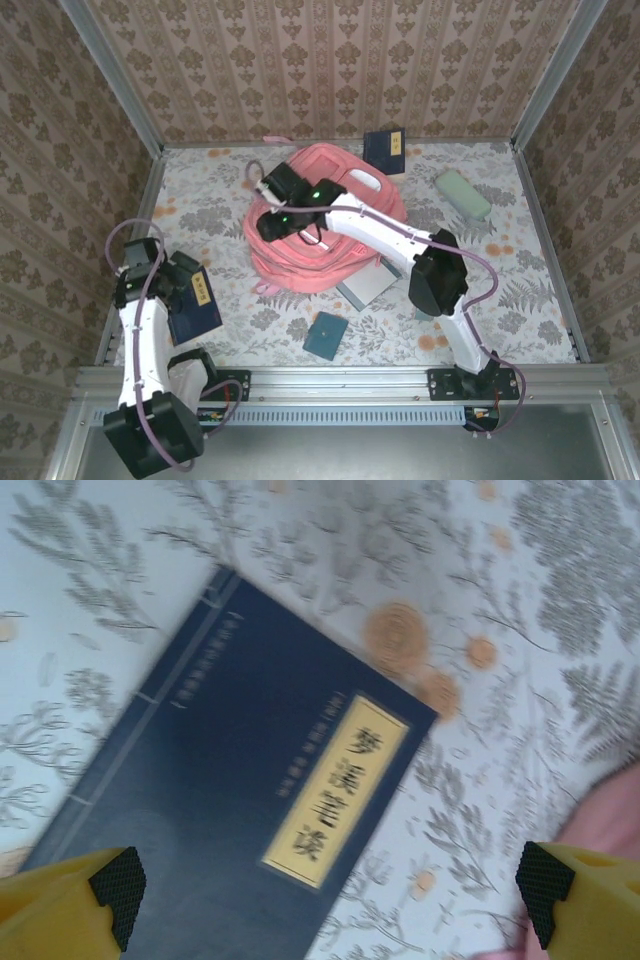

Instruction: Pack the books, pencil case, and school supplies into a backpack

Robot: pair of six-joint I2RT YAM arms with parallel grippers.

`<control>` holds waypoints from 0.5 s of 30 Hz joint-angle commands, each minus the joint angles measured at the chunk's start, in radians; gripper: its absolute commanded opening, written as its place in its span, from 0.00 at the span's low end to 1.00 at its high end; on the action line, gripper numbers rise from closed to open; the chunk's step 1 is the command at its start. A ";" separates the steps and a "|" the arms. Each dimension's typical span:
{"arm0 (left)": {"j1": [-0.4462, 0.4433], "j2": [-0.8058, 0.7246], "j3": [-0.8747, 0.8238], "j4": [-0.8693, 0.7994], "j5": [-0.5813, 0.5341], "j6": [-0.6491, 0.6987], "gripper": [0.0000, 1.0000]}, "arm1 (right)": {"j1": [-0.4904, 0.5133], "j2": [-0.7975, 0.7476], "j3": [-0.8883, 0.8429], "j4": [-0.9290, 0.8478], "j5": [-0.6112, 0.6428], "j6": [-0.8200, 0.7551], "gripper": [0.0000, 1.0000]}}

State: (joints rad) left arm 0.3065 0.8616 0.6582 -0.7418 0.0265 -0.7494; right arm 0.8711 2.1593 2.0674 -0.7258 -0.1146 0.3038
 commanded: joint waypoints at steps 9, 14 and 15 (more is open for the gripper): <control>0.221 0.049 -0.150 0.052 0.022 0.010 1.00 | 0.114 0.019 -0.037 0.088 -0.063 0.079 0.42; 0.255 0.083 -0.218 0.168 0.141 -0.005 1.00 | 0.126 0.024 -0.049 0.103 -0.062 0.094 0.42; 0.255 0.082 -0.227 0.182 0.163 0.000 0.99 | 0.127 0.024 -0.051 0.103 -0.061 0.094 0.41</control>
State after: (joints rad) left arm 0.5518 0.9401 0.4549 -0.6323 0.1001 -0.7406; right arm 0.9886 2.1647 2.0266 -0.6422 -0.1654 0.3748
